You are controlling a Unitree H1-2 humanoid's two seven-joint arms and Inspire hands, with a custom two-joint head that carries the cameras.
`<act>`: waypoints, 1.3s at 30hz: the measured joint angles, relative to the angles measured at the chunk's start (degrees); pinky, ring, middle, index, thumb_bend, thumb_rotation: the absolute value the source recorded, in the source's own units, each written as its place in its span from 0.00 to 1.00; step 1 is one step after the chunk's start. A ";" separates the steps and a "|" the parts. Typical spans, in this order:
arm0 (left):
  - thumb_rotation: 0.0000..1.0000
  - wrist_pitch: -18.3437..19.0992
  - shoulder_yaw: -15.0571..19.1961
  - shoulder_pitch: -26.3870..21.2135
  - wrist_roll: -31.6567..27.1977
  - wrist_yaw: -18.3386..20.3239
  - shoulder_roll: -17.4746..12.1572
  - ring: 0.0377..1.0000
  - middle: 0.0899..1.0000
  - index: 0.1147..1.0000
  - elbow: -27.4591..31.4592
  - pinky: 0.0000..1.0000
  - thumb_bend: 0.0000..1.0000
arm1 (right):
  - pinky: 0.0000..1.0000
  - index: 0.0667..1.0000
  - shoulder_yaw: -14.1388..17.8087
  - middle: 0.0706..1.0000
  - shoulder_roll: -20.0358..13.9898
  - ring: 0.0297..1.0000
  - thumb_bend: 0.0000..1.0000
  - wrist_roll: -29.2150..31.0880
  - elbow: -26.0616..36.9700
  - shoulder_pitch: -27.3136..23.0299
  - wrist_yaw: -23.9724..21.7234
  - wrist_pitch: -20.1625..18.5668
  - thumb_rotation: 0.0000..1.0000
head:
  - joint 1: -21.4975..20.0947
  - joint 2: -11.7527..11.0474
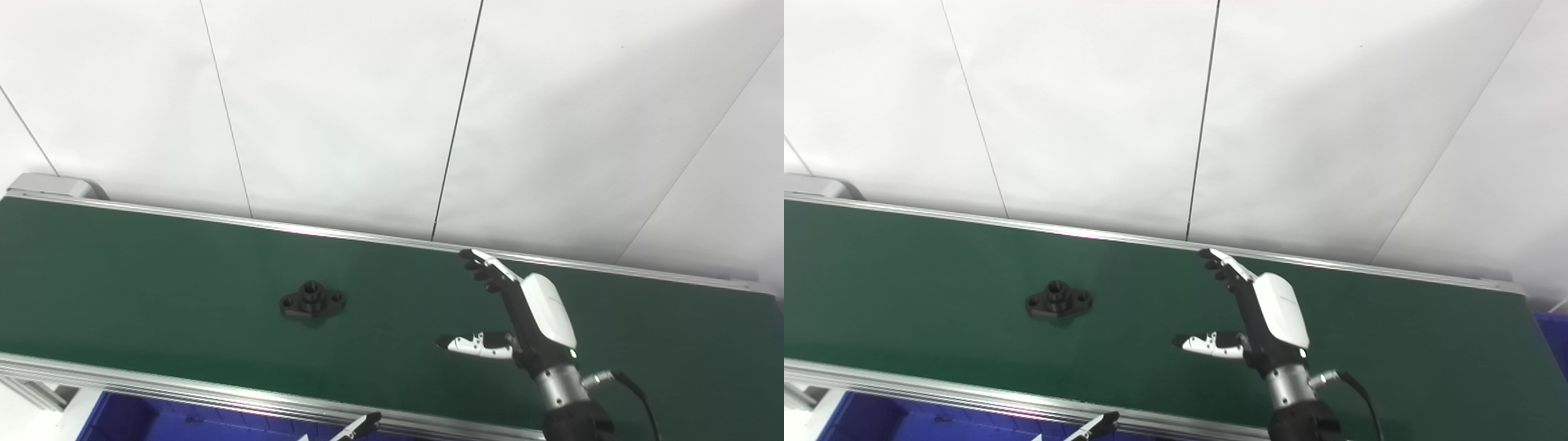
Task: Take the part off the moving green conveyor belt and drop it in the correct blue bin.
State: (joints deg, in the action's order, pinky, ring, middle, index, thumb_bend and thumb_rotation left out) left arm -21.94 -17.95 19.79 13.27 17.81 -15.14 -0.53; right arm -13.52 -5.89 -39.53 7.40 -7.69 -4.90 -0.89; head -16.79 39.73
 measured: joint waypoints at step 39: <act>0.43 4.64 -0.35 5.00 -0.11 -0.08 -0.01 1.00 1.00 1.00 9.26 0.98 0.87 | 0.70 0.84 -11.99 0.81 0.07 0.78 0.69 -4.12 -19.09 -16.13 -8.06 -3.13 0.23 | 1.40 4.22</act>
State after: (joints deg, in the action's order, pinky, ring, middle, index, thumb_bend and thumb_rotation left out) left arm -17.30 -18.30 24.79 13.16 17.73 -15.15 8.73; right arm -25.51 -5.83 -43.65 -11.69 -23.83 -12.96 -4.02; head -15.38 43.94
